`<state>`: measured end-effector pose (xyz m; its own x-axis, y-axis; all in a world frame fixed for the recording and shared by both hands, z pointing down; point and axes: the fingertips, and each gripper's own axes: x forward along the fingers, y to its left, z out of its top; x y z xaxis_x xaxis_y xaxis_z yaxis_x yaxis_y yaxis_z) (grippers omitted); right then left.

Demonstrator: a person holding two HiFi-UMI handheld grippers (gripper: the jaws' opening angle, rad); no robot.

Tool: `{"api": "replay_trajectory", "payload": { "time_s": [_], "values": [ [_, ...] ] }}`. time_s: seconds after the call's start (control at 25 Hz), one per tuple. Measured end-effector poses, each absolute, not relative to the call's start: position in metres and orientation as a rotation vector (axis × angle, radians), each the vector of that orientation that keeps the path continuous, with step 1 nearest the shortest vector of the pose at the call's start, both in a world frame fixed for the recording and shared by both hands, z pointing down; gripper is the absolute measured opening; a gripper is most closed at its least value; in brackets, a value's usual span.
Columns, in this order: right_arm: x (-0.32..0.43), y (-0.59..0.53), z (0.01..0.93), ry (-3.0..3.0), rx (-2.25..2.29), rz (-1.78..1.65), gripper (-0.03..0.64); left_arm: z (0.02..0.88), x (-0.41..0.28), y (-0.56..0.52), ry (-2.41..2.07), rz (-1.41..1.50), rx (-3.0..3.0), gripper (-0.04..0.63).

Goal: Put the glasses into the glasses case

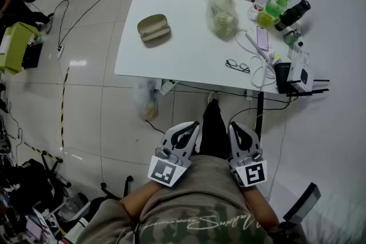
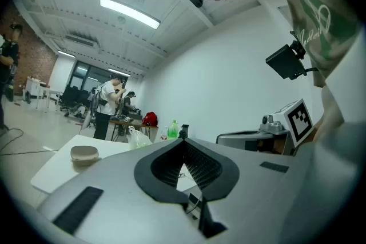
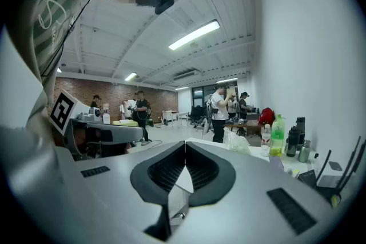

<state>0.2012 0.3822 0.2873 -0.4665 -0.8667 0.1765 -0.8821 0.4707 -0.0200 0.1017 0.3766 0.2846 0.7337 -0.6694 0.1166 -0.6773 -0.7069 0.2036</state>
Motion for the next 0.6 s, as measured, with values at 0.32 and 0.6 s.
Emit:
{"api": "replay_trajectory", "payload": {
  "time_s": [0.32,0.6],
  "values": [
    [0.230,0.319,0.293,-2.502,1.549,0.232,0.011,0.280,0.123,0.316,-1.118,0.074,2.720,0.006],
    [0.262,0.266,0.322,-2.461,1.427,0.414,0.011,0.293,0.173,0.254,-1.050,0.126,2.717,0.006]
  ]
}}
